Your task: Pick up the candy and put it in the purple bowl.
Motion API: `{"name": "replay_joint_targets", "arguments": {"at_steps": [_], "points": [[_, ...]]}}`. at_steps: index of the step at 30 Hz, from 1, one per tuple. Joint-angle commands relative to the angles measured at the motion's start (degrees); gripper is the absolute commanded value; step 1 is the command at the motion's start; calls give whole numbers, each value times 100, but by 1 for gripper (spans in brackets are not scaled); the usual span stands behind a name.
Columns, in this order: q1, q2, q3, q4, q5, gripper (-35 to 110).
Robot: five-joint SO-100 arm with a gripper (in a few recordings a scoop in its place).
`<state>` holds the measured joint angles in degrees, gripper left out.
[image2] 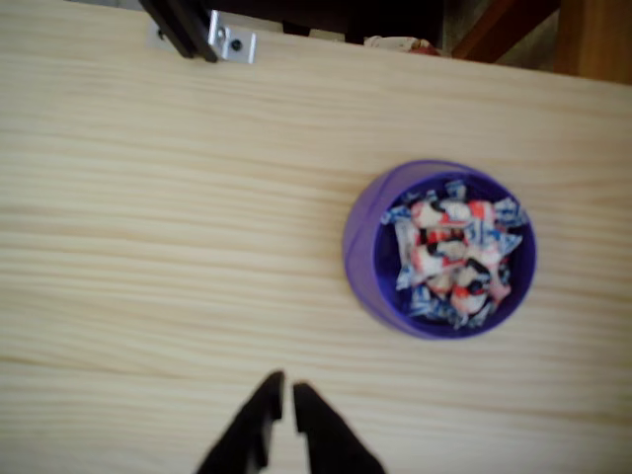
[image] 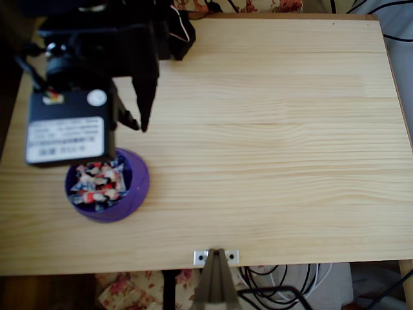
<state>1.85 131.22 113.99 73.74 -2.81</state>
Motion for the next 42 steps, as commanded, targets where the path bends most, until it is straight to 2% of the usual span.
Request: {"name": "replay_joint_targets", "arguments": {"at_steps": [1,12,25,42], "points": [[44,747,448,-290,176,-1],[290,3533,3067,-475,738,-1],[343,5774,4500,-26,809,-1],[88,5774,5616,-483,659,-1]]}}
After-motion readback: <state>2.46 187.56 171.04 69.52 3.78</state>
